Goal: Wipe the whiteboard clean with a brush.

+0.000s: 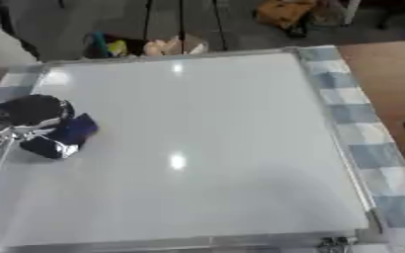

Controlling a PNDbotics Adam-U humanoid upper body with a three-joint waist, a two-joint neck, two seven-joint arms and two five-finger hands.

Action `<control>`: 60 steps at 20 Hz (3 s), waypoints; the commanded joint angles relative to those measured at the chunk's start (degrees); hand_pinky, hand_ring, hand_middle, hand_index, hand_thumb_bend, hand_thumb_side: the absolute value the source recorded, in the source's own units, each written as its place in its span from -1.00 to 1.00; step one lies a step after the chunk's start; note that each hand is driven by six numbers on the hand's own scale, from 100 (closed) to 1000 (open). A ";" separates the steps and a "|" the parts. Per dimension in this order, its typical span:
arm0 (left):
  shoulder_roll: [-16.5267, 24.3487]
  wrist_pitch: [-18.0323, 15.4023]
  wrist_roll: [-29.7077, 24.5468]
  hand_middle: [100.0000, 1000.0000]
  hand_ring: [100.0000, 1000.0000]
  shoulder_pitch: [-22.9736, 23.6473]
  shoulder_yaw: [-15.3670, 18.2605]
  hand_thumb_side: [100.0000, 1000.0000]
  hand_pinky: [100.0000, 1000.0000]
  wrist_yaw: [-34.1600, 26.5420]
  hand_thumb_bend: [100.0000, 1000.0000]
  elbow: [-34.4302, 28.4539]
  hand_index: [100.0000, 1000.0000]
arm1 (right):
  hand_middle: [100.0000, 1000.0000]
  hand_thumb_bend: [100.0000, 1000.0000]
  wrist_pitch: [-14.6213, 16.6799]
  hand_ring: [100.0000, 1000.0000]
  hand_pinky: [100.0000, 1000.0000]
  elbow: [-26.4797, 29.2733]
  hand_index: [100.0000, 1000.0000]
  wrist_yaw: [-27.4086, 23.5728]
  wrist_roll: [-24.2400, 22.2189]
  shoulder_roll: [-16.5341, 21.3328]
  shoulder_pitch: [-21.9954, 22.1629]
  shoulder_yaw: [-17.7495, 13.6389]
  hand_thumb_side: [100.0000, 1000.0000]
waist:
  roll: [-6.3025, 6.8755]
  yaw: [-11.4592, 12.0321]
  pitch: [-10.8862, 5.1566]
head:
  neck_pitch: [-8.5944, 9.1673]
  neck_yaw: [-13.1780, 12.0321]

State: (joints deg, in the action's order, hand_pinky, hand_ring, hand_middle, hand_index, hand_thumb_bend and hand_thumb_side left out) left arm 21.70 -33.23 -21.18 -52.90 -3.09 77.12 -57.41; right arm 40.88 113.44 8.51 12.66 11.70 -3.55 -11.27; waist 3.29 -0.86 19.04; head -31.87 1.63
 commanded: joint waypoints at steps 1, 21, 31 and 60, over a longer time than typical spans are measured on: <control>-1.01 -1.18 -1.37 -0.45 -0.10 0.75 -1.59 0.18 -0.42 -0.58 -1.00 -0.21 -0.67 | 0.17 -1.00 -0.01 0.69 0.37 1.16 0.59 -0.12 0.29 0.99 -0.28 -0.37 0.58 | -0.39 -0.05 -0.74 | 0.26 -0.01; -1.99 -3.17 -6.18 -0.45 -0.10 1.20 -4.04 0.27 -0.44 -4.98 -1.00 -4.84 -0.65 | 0.17 -1.00 0.38 0.68 0.37 1.16 0.59 0.07 0.49 0.98 -0.18 -0.15 0.58 | -0.73 0.20 -0.61 | 0.48 -0.28; -0.14 0.39 -0.30 -0.42 -0.09 2.05 -1.54 0.24 -0.43 -0.65 -1.00 -1.99 -0.64 | 0.17 -1.00 0.49 0.68 0.37 1.16 0.59 0.27 0.74 0.96 0.03 -0.19 0.58 | -0.83 0.35 -0.72 | 0.60 -0.19; 5.55 5.66 -2.38 -0.45 -0.11 1.85 4.83 0.25 -0.45 -4.93 -1.00 4.31 -0.63 | 0.17 -1.00 0.85 0.68 0.37 1.16 0.58 1.31 1.17 0.60 0.58 0.01 0.57 | -0.98 0.32 -0.83 | 0.69 -0.07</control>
State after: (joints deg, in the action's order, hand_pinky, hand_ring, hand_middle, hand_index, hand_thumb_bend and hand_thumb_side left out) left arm 25.29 -28.26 -23.45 -51.48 1.34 71.67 -54.26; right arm 41.68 113.44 9.44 13.68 11.82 -2.96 -11.24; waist 2.67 -0.68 18.77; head -31.65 1.59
